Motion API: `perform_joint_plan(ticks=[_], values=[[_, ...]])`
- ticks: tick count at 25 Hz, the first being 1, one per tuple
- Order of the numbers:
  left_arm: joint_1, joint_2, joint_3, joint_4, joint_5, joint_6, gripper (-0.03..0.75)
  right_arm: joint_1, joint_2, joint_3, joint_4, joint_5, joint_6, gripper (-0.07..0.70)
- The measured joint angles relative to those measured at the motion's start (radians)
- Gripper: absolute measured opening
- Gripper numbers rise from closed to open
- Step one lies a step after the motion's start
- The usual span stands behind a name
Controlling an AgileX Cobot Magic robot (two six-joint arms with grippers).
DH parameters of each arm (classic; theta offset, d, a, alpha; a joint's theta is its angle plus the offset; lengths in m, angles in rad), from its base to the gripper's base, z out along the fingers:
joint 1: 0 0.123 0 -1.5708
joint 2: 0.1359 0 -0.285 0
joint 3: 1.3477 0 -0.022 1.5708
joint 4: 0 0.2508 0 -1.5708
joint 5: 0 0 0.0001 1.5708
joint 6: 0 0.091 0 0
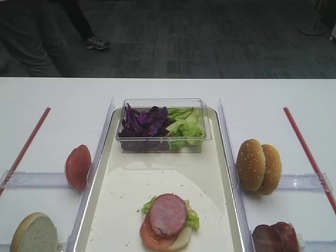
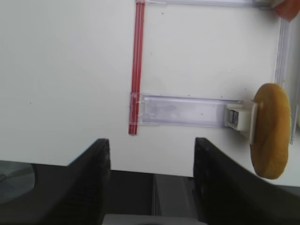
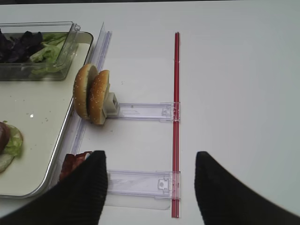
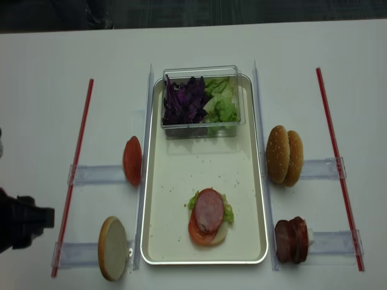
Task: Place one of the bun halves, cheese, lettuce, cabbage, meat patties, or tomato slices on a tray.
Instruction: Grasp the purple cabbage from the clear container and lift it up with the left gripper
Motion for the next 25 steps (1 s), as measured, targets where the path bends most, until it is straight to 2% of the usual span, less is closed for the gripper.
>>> perform_joint_plan(ticks=[10, 19, 25], values=[[0.0, 0.384, -0.247, 0.0, 0.002, -0.001, 0.366, 0.0, 0.0, 0.0, 0.0, 0.0, -0.002, 0.445], [-0.002, 0.63, -0.474, -0.002, 0.043, -0.001, 0.366, 0.0, 0.0, 0.0, 0.0, 0.0, -0.002, 0.445], [-0.018, 0.764, -0.61, -0.007, 0.047, 0.009, 0.366, 0.0, 0.0, 0.0, 0.0, 0.0, -0.002, 0.445]])
